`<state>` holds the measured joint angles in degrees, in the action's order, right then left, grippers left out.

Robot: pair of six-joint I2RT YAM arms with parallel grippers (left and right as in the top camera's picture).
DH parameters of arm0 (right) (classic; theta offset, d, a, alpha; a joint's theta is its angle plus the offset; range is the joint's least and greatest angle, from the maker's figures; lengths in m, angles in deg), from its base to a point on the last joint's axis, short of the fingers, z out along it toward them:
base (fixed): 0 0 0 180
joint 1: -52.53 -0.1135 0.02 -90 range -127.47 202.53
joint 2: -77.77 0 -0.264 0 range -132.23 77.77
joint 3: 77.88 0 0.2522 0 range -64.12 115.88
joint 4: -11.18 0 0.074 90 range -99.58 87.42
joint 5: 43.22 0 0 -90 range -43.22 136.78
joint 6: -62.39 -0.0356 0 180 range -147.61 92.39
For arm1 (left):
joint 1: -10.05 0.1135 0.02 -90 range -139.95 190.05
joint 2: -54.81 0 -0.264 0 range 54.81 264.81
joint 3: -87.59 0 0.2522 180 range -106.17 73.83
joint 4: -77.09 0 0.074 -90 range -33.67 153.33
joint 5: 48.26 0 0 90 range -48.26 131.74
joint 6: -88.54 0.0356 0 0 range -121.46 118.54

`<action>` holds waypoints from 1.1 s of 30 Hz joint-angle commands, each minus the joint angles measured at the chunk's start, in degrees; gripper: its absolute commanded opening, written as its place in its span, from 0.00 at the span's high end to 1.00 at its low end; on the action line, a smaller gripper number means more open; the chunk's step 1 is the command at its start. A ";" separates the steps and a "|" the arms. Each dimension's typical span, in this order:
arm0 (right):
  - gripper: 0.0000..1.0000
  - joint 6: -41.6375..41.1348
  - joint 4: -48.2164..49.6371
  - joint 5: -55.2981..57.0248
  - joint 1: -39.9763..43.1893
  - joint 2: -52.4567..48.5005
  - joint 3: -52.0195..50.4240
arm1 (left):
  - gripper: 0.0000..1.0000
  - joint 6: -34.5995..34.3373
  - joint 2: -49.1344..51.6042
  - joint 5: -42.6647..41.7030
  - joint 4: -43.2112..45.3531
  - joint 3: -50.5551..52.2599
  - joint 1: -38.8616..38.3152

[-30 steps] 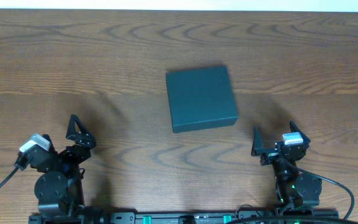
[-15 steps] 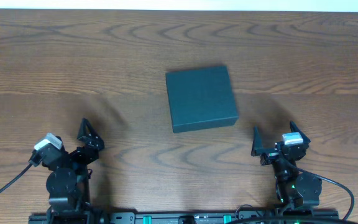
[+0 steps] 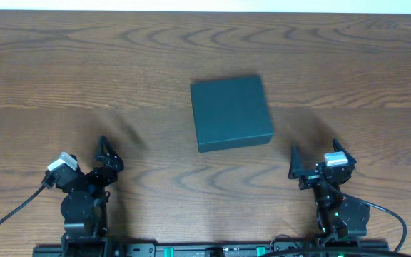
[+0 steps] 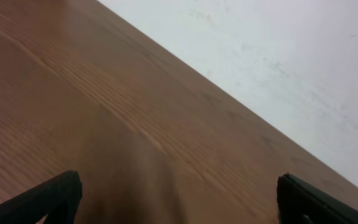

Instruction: Pack container

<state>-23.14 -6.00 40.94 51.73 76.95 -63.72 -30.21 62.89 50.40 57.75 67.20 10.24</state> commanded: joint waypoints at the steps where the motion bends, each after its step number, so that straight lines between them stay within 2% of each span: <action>1: 0.01 0.74 -0.17 -0.61 0.61 0.52 -0.09 | 0.02 -0.48 -0.42 -0.72 0.55 0.04 -0.26; 20: 0.01 0.74 -0.17 -0.61 0.61 0.50 -0.09 | 0.01 -0.52 -0.57 -0.72 0.83 3.37 -0.26; 33: 0.01 0.74 -0.17 -0.61 0.61 0.50 -0.09 | 0.01 -0.46 -4.24 -0.70 1.64 6.10 -0.28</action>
<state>-23.14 -6.00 40.94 51.73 76.95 -63.72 -30.21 59.43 49.60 60.09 71.42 10.24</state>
